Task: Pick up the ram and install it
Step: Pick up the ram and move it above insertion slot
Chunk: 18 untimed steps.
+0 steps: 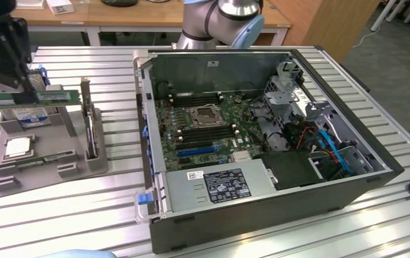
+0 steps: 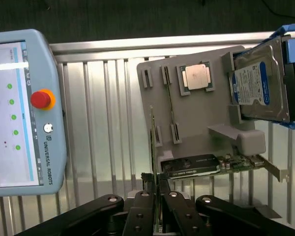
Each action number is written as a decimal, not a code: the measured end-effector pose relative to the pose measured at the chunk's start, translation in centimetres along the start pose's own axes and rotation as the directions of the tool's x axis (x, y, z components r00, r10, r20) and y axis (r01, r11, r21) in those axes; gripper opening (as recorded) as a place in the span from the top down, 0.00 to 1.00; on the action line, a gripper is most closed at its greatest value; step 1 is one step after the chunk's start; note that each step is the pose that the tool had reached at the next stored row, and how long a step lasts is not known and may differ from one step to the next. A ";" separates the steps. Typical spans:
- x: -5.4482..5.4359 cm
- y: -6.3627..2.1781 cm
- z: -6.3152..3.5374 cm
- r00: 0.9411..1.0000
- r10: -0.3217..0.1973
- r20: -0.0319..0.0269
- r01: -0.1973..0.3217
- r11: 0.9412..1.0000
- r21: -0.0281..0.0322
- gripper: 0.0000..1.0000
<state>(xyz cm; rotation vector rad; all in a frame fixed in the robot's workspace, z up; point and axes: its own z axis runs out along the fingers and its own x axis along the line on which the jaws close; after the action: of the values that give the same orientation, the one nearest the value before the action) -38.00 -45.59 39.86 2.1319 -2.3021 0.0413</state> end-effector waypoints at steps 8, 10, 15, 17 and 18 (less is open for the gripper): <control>-0.2 -2.80 0.05 1.000 0.000 0.000 0.000 1.000 0.000 0.87; -0.3 -3.49 0.05 1.000 0.000 0.000 0.000 1.000 0.000 0.87; -0.5 -5.40 0.08 1.000 0.000 0.000 0.000 1.000 0.000 0.87; -0.5 -6.19 0.10 1.000 0.000 0.001 0.000 1.000 0.000 0.87; -0.5 -6.58 0.11 1.000 0.000 0.001 0.000 1.000 0.000 0.87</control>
<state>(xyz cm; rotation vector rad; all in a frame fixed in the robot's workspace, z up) -31.40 -45.55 39.85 2.1323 -2.3028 0.0404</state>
